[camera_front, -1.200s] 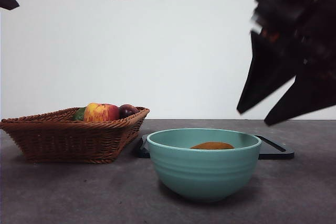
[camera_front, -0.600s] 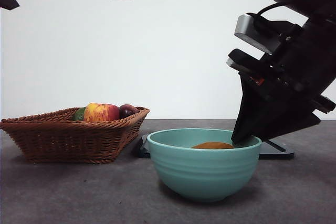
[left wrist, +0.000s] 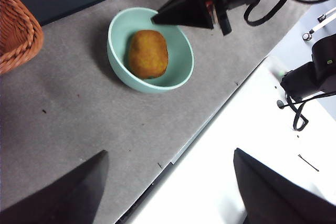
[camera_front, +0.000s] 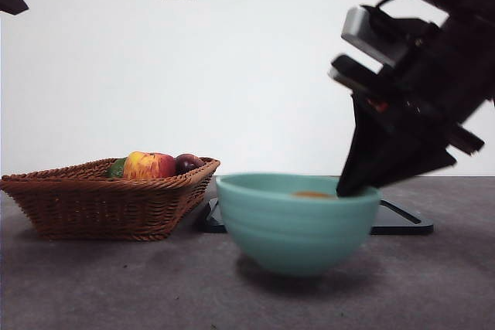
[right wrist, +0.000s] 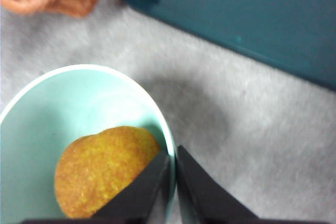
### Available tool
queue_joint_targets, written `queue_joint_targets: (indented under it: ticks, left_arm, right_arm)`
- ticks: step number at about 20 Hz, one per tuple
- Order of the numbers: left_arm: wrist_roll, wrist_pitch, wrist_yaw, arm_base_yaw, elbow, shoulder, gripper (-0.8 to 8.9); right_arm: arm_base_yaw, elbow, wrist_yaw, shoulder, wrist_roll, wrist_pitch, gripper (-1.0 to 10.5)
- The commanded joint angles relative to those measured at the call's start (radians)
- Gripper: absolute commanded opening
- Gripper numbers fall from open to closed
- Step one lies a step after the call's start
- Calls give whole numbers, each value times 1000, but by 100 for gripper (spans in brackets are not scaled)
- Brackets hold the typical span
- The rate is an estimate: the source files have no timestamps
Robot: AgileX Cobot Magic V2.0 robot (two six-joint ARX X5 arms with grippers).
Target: Pick up the wifruite, put it on the bowl, pick up the plate, put it on desk
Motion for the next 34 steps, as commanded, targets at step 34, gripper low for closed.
queue_joint_targets:
  ticks: [34]
  left_arm:
    - [8, 11, 5, -4, 8, 3, 375]
  right_arm:
    - [-199, 489, 59, 436, -117, 1, 231]
